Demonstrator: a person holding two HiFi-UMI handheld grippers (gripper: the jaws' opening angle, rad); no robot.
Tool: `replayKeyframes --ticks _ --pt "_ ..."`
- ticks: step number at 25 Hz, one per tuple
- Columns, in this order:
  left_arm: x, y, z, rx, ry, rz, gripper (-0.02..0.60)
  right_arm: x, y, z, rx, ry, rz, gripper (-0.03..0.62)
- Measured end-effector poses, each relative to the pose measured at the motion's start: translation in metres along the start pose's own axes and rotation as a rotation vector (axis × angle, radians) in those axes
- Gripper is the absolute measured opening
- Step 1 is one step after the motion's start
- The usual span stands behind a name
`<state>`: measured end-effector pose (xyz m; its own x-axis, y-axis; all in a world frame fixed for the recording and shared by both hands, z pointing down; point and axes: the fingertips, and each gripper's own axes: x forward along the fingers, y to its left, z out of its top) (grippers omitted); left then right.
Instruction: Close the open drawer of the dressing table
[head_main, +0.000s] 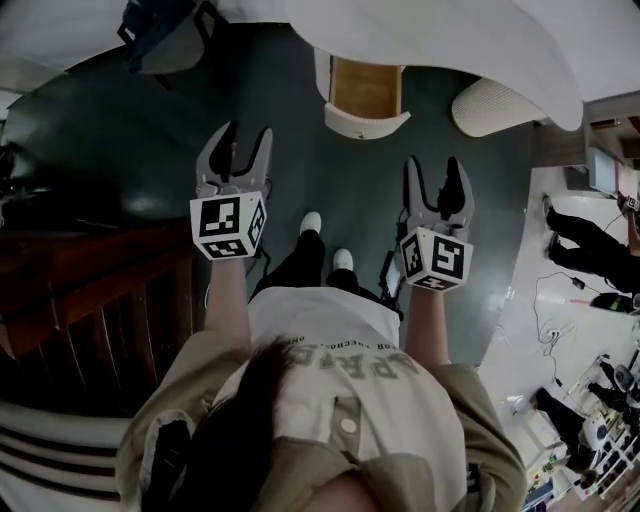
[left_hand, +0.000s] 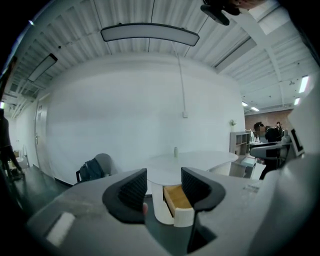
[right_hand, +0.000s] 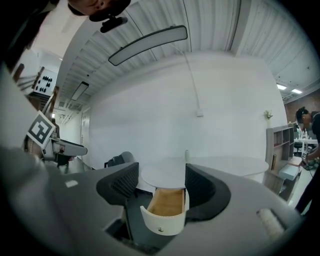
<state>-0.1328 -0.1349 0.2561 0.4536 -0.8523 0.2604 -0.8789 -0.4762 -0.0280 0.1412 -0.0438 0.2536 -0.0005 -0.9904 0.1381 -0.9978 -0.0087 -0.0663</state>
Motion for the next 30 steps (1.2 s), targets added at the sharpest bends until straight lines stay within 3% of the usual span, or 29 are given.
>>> replayKeyframes --ticks 14,23,30 --pt "0.083 0.014 -0.017 0.004 0.027 -0.151 0.225 0.067 0.008 -0.063 -0.038 0.076 -0.058 0.285" --pt "0.116 -0.009 -0.055 0.016 0.044 -0.169 0.225 0.1 -0.028 -0.157 -0.028 0.191 -0.079 0.284" --pt "0.143 -0.026 -0.091 0.029 0.075 -0.19 0.225 0.136 -0.037 -0.224 -0.026 0.266 -0.049 0.284"
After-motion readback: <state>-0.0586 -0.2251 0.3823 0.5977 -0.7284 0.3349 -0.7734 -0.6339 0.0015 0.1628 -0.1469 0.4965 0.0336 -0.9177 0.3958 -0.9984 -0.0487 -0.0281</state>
